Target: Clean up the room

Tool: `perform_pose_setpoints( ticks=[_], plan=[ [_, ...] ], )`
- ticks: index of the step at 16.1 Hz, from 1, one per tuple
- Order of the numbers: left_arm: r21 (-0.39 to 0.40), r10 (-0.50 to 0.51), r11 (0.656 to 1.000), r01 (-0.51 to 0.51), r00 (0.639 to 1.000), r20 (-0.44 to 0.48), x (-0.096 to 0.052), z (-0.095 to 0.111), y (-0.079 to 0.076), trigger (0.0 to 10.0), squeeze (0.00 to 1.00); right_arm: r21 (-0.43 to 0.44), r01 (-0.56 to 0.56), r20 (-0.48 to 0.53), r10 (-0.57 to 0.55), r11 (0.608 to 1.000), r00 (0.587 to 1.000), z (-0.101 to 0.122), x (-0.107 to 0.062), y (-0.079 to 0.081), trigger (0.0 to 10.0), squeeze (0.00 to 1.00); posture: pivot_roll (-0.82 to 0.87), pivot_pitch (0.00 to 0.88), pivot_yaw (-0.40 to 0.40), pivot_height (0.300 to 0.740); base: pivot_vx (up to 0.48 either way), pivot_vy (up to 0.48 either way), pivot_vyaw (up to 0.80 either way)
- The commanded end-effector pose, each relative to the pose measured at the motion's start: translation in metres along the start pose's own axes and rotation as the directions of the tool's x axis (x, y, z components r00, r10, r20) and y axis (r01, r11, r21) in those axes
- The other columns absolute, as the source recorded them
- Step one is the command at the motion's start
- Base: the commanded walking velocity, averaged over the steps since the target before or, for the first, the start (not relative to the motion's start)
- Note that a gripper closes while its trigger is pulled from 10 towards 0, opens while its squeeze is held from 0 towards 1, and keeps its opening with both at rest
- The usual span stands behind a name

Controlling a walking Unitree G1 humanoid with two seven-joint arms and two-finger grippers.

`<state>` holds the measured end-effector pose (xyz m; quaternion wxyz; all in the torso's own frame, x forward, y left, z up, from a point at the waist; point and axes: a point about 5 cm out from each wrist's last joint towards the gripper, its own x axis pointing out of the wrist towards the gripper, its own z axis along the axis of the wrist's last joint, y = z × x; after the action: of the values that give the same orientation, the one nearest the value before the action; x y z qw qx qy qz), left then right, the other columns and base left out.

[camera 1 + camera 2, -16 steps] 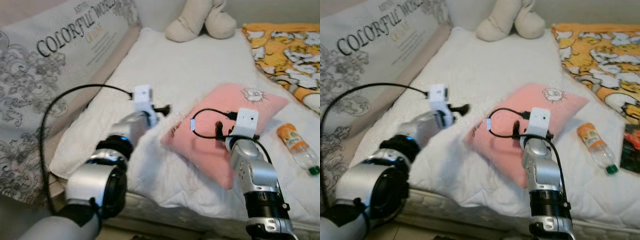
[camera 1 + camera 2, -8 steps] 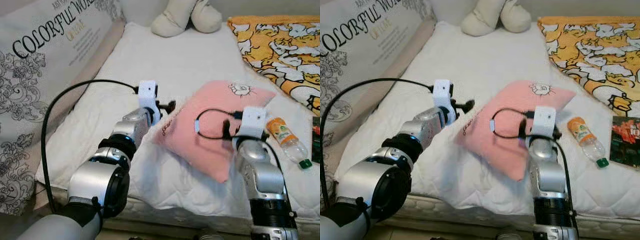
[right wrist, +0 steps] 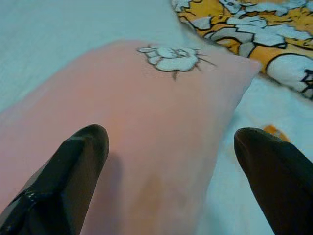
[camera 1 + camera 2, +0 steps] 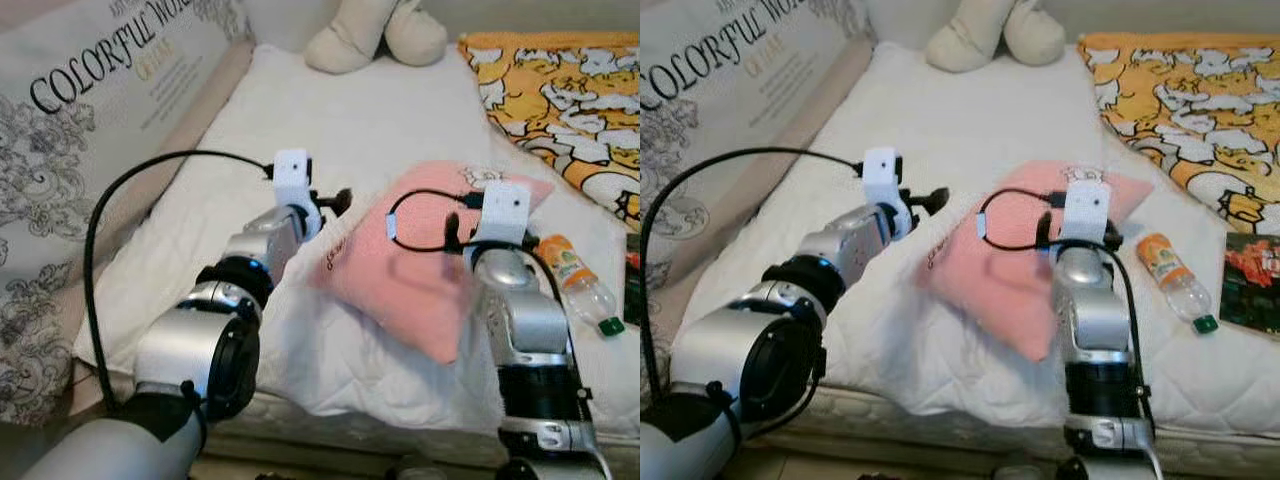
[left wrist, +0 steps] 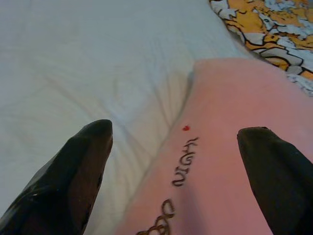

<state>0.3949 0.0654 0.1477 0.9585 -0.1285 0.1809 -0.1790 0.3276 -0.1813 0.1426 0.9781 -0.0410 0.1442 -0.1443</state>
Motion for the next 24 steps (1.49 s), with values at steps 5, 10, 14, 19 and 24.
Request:
perform_pose_setpoints(
  ticks=[5,10,14,19,24],
  plan=[
    [-0.008,0.007,1.0,-0.007,0.998,-0.055,0.0,-0.011,0.0,10.0,0.0,-0.038,0.063,-0.087,-0.066,0.997,0.994,-0.03,0.007,-0.011,10.0,0.0,-0.33,0.139,0.138,0.731,0.0,0.0,0.0],
    [-0.012,0.053,0.998,-0.056,0.987,-0.153,-0.002,-0.041,0.003,10.0,0.0,-0.082,-0.012,-0.121,0.002,0.997,0.993,-0.036,0.009,0.003,10.0,0.0,-0.35,0.238,0.119,0.731,0.0,0.0,0.0],
    [0.005,0.03,1.0,-0.03,0.984,-0.173,-0.002,-0.05,-0.001,10.0,0.0,-0.083,-0.019,-0.147,0.007,0.996,0.989,-0.046,0.005,0.003,10.0,0.0,-0.36,0.246,0.112,0.731,0.0,0.0,0.0],
    [0.032,-0.022,0.999,0.028,0.982,-0.188,-0.002,-0.059,-0.009,0.0,0.0,-0.014,-0.086,-0.168,0.082,0.996,0.982,-0.056,0.001,0.012,0.0,0.0,-0.36,0.246,0.114,0.731,0.0,0.0,0.0],
    [0.108,-0.06,0.991,0.083,0.978,-0.198,-0.001,-0.066,-0.016,0.0,0.0,0.044,-0.106,-0.205,0.113,0.993,0.972,-0.066,-0.002,0.018,0.0,0.0,-0.35,0.249,0.115,0.731,0.0,0.0,0.0]
  ],
)
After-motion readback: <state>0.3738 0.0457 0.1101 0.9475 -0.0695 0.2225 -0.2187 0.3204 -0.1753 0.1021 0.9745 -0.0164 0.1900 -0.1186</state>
